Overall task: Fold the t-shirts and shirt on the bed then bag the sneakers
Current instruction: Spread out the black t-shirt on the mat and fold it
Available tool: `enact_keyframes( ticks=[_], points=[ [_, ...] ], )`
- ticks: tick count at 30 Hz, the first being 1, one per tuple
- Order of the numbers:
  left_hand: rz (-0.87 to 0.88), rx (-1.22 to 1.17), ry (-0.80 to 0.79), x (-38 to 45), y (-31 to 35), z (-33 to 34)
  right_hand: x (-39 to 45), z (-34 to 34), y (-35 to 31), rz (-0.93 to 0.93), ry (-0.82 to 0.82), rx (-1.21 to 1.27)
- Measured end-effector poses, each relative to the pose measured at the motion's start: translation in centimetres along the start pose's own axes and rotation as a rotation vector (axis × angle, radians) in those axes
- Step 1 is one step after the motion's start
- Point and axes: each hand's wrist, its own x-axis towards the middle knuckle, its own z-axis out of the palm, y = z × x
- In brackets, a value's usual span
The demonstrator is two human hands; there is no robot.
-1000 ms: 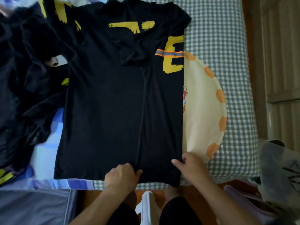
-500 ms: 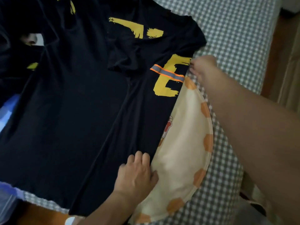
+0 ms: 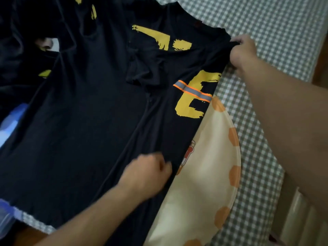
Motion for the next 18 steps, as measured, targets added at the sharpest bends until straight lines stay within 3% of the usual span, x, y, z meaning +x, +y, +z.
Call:
enact_keyframes(
  ticks=[2,4,10,12,16,18],
  points=[
    [0.034,-0.052,0.491,5.0,-0.1,-4.7,-0.3,-0.2,-0.1,-0.02,-0.043,-0.093],
    [0.039,-0.103,0.746,10.8,-0.2,-9.9,-0.3,-0.1,0.0,-0.052,-0.056,-0.191],
    [-0.081,0.246,0.54,21.6,-1.7,-18.1,1.1,0.6,0.9,-0.103,-0.119,-0.385],
    [-0.032,0.17,0.563,21.1,-2.2,-18.9,1.3,0.6,1.0,-0.112,-0.12,-0.408],
    [0.024,-0.249,0.76,18.1,-4.1,-20.0,1.9,0.8,0.7,-0.101,-0.098,-0.468],
    [0.081,-0.149,0.779,17.8,-4.8,-20.8,1.8,1.0,0.4,-0.103,-0.096,-0.483]
  ],
)
